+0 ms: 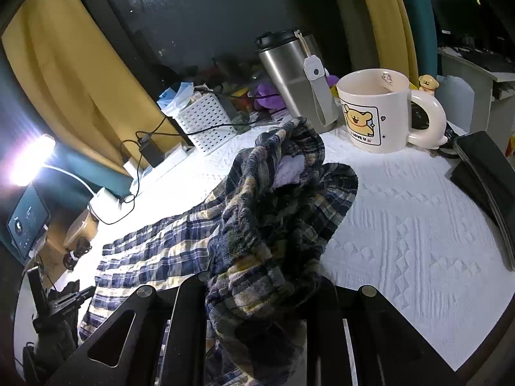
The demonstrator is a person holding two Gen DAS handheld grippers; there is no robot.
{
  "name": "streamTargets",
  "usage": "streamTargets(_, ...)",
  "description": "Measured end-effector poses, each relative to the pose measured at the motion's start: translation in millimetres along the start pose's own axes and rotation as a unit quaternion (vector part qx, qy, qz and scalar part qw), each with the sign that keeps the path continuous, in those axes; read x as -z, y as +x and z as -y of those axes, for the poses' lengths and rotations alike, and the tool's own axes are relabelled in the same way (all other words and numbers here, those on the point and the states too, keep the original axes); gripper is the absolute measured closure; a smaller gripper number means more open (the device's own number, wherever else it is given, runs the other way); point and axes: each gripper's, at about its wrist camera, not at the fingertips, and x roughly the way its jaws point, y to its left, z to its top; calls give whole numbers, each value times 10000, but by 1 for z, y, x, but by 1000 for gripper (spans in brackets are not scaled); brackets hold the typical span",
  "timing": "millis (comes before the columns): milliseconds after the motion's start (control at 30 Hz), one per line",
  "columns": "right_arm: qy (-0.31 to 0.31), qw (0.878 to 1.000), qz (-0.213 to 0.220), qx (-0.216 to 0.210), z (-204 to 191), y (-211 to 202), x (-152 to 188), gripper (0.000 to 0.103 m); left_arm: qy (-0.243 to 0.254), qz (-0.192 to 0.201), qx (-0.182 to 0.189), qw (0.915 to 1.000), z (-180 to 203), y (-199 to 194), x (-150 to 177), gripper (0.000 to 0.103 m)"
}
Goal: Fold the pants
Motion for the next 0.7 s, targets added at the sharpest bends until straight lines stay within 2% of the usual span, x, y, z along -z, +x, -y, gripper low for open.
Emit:
streamTargets(100,-32,10000,-11,18,-2,0,-1,84,-70,72,-288,9995,-10,-4,3,103)
streamTargets(167,-53,10000,-18,21,-3,1,-1,84,-139,50,-353,9993,-17,-5,5,103)
streamTargets(400,-84,9999,-39,62,-5,5,-2,84,-397,77,91,9991,-22,-15,5,102)
streamTargets(433,-72,9999,-41,65,-4,6,-2,84,-419,91,86,9990,-20,-15,3,98)
streamTargets(467,-62,9999,-42,70,-4,7,-1,84,-440,90,105,9989,-19,-13,2,83)
streamTargets(500,-59,9999,-44,75,-3,7,-1,84,-456,76,145,9988,-17,-10,0,63)
streamTargets(533,-54,9999,-49,85,-3,7,0,84,-454,80,169,9988,-15,-8,-2,57)
streamTargets(700,-37,9998,-79,158,1,9,2,84,-215,-72,206,9995,0,3,-4,54)
